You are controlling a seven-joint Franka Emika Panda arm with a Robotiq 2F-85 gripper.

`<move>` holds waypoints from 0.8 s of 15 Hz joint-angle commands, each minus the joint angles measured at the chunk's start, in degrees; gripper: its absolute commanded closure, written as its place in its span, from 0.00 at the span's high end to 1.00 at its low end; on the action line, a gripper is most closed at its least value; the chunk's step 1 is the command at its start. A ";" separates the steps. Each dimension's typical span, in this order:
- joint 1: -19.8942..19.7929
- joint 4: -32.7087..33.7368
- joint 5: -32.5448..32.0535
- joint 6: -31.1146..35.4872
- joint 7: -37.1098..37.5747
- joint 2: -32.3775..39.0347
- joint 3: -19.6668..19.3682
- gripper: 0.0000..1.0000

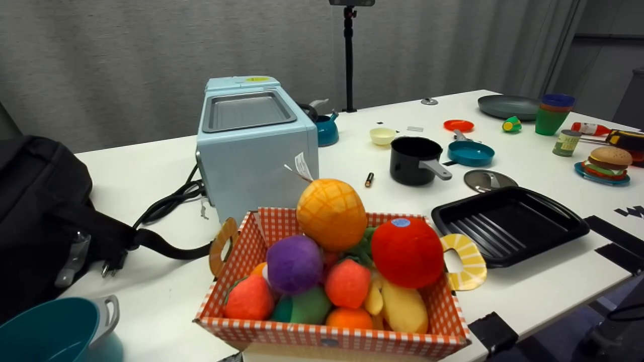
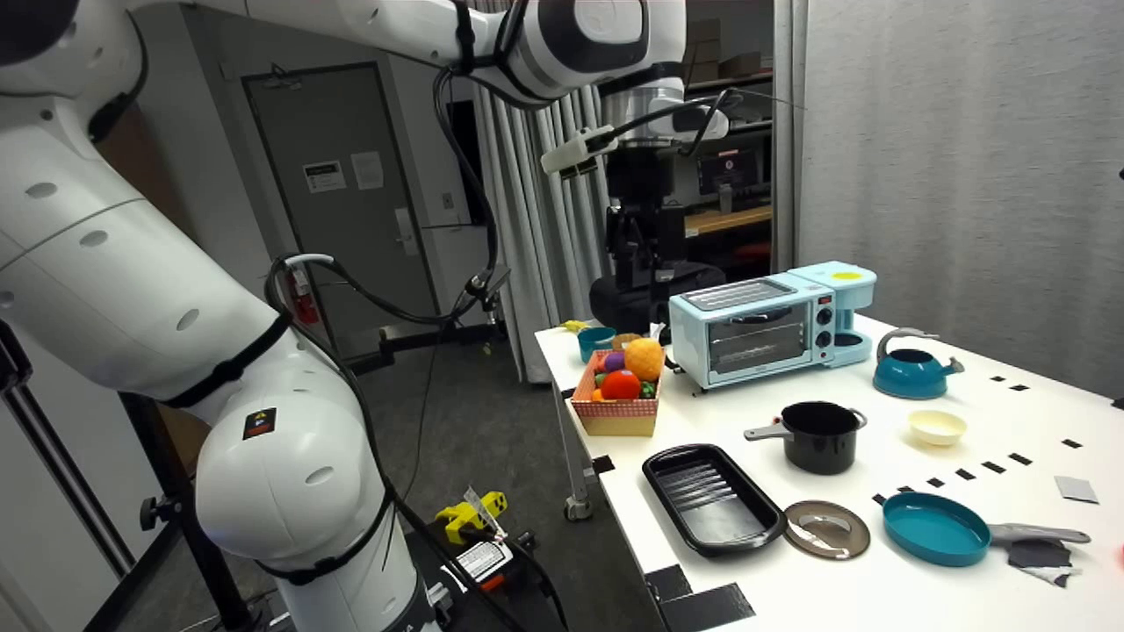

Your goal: Cover the pan with a black lid

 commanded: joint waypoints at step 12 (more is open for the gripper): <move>0.61 0.33 -0.24 0.64 0.66 1.10 -0.14 1.00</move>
